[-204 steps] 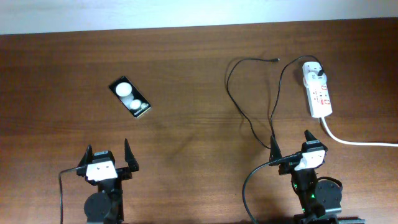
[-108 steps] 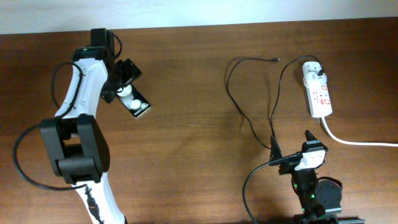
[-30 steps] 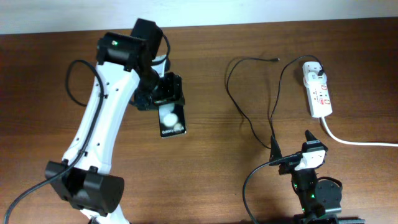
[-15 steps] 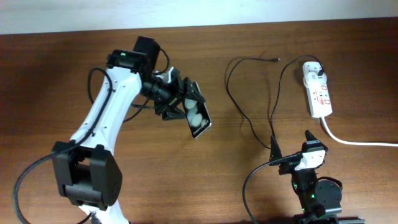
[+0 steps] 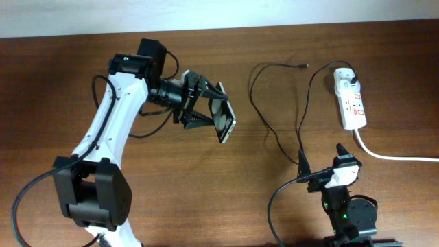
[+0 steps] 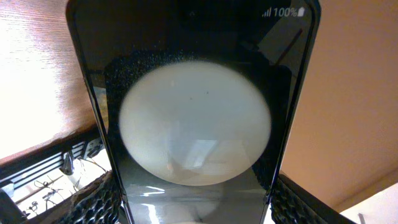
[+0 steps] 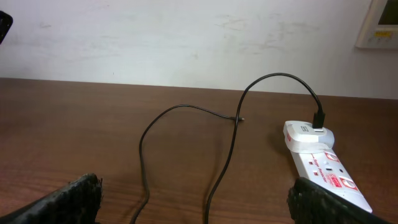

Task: Plug charger to phone and switch on socket
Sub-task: 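Grasp the phone with the left gripper and lift it upright, then move the right gripper toward the phone held by the left gripper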

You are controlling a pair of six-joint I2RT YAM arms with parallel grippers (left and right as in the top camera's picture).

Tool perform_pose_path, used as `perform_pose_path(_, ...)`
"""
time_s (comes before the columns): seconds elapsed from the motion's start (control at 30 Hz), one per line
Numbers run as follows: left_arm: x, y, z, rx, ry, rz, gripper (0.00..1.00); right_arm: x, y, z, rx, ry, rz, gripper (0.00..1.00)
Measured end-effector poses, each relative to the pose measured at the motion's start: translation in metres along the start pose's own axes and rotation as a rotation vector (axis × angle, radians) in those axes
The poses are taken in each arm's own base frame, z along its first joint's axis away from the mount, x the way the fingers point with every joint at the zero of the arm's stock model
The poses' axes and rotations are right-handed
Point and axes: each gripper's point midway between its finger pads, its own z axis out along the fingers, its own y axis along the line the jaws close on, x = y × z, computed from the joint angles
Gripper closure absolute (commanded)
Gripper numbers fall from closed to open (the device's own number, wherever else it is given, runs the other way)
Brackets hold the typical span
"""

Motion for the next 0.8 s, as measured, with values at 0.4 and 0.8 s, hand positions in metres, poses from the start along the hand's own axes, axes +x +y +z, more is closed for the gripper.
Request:
perform_pose_path(0.4,-0.0031,0.0008,-0.0045,0.005,-0.011,-0.006,0.42,0.0000,0.0000,0.0000,0.000,0.000,0.000,0.01)
perform_pose_path(0.8,-0.0042,0.0023,-0.0045,-0.003,-0.017,-0.006,0.43,0.0000,0.0000,0.0000,0.000,0.000,0.001,0.01)
